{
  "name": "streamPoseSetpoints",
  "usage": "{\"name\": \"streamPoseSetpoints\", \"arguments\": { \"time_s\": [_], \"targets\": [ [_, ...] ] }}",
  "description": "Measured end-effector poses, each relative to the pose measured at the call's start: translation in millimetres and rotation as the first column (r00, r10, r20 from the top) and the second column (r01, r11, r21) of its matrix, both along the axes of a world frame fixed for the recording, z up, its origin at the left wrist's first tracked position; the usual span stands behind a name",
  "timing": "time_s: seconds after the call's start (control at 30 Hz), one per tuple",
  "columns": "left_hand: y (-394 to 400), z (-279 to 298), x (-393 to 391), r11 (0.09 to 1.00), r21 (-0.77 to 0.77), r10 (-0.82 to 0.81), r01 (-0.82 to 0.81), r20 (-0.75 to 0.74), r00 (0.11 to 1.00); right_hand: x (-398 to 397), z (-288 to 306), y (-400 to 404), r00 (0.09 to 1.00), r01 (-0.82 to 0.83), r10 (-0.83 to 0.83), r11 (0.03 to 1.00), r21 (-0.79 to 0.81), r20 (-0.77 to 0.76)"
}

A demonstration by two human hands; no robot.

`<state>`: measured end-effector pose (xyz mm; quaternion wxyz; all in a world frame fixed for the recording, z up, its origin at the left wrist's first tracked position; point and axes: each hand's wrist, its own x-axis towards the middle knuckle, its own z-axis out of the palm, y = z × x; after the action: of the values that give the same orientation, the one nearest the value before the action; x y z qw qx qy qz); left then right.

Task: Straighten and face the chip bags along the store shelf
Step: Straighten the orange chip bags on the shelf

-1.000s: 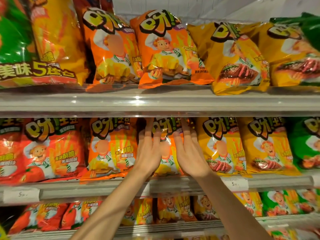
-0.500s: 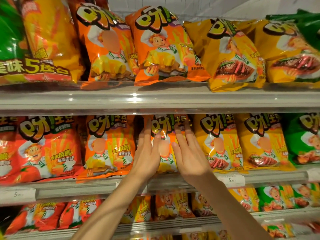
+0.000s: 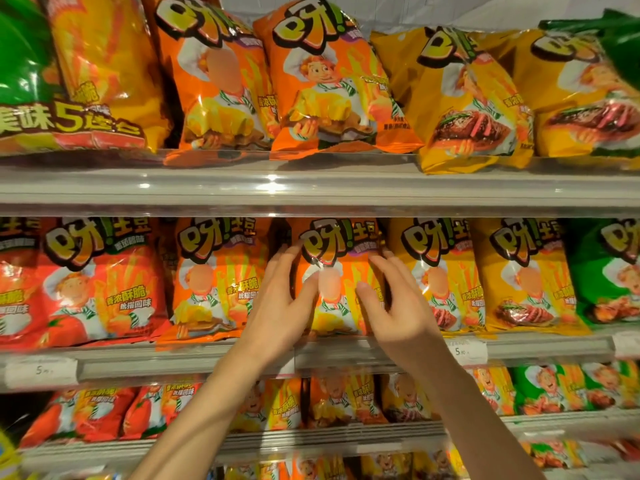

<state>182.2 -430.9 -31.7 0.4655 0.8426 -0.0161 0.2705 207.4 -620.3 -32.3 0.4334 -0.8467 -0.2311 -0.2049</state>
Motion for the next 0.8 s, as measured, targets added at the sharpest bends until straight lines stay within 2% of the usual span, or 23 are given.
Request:
{"name": "streamPoseSetpoints", "arguments": {
  "time_s": [0.07,0.13,0.27,0.43,0.6,0.8],
  "targets": [
    [5,-1,-21,1.0,-0.014,-0.02,0.02,0.016,1.0,-12,-6,-8,0.999,0.026,-0.03,0.993,0.118,0.026],
    [5,-3,-44,0.999,-0.049,-0.016,0.018,0.03,0.999,-26,-10,-16,0.997,0.06,-0.047,0.978,0.201,-0.068],
    [4,-12,-82,0.992,-0.122,-0.024,0.019,-0.043,0.999,-48,-33,-34,0.975,0.008,0.028,0.987,0.159,-0.219],
    [9,-49,-116,0.974,-0.216,0.034,-0.073,-0.181,0.983,-64,-67,-43,0.899,-0.001,0.058,0.991,0.13,-0.434],
    [16,-74,-136,0.928,-0.319,0.089,-0.191,-0.306,0.948,-72,-76,-45,0.857,-0.009,0.091,0.987,0.161,-0.507],
    [46,-71,-139,0.921,-0.355,0.051,-0.162,-0.303,0.952,-83,-79,-29,0.842,0.077,0.045,0.976,0.202,-0.538]
  ]
}}
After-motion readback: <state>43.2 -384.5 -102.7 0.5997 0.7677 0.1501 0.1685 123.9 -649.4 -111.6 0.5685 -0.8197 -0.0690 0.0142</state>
